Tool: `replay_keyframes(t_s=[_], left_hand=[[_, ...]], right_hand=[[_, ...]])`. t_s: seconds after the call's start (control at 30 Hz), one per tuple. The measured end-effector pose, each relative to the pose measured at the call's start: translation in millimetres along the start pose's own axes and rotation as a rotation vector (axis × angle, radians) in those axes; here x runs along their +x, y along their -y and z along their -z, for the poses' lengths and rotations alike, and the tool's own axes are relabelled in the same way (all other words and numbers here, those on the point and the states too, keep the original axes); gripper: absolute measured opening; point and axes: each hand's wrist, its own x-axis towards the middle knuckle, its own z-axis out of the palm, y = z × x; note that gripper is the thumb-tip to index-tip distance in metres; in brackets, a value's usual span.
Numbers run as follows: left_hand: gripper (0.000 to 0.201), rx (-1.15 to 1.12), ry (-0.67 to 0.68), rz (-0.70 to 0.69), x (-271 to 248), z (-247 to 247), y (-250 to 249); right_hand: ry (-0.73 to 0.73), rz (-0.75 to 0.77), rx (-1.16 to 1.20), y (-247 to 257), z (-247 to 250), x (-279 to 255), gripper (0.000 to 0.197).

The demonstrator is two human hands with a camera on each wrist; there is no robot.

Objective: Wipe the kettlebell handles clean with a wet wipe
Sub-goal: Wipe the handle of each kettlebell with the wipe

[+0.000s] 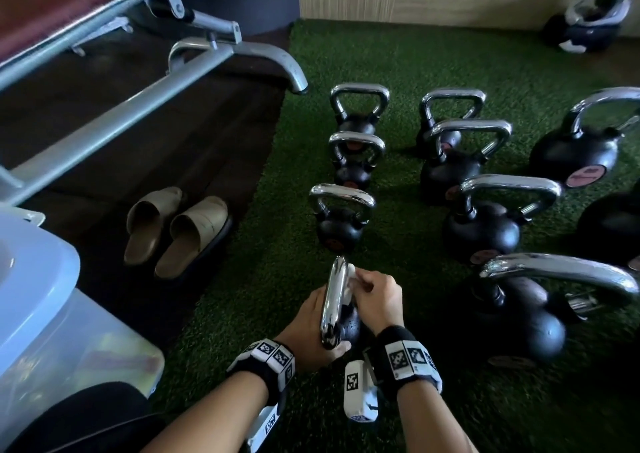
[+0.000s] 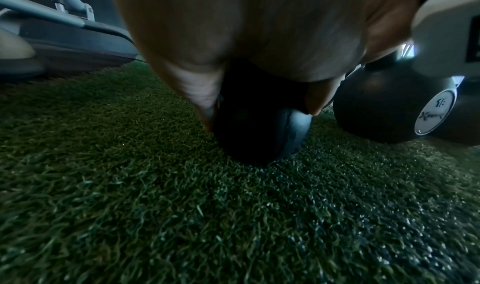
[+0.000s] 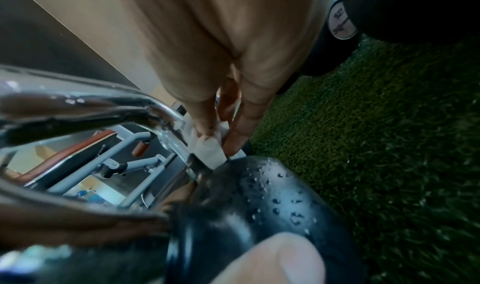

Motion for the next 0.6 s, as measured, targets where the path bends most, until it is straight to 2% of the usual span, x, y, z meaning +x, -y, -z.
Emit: replay_keyframes(t_s=[0.1,0.2,0.37,0.5,0.6], left_hand=[[0.099,-0.009,0.016,0.033,2,2,-5],[0.105,0.041,0.046,0.051,4,4,-6],[0.106,0.048,0.083,0.115,7,6,-4],[0.106,0.138,0.108,0.115,12,8,-10],[0.104,0.121,0.123,0.124,15,10,-8]], right_hand=[[-0.032,0.024,0.026,2,1,5,0.017],[-0.111,0.132,0.057,8,1,3,0.022],[-0.019,0.255,0.071,10,12,6,0.023],[-0.018,0.255,0.035,17,21,17,0.021],[0.016,0.241,0.073,22,26,5,0.020]])
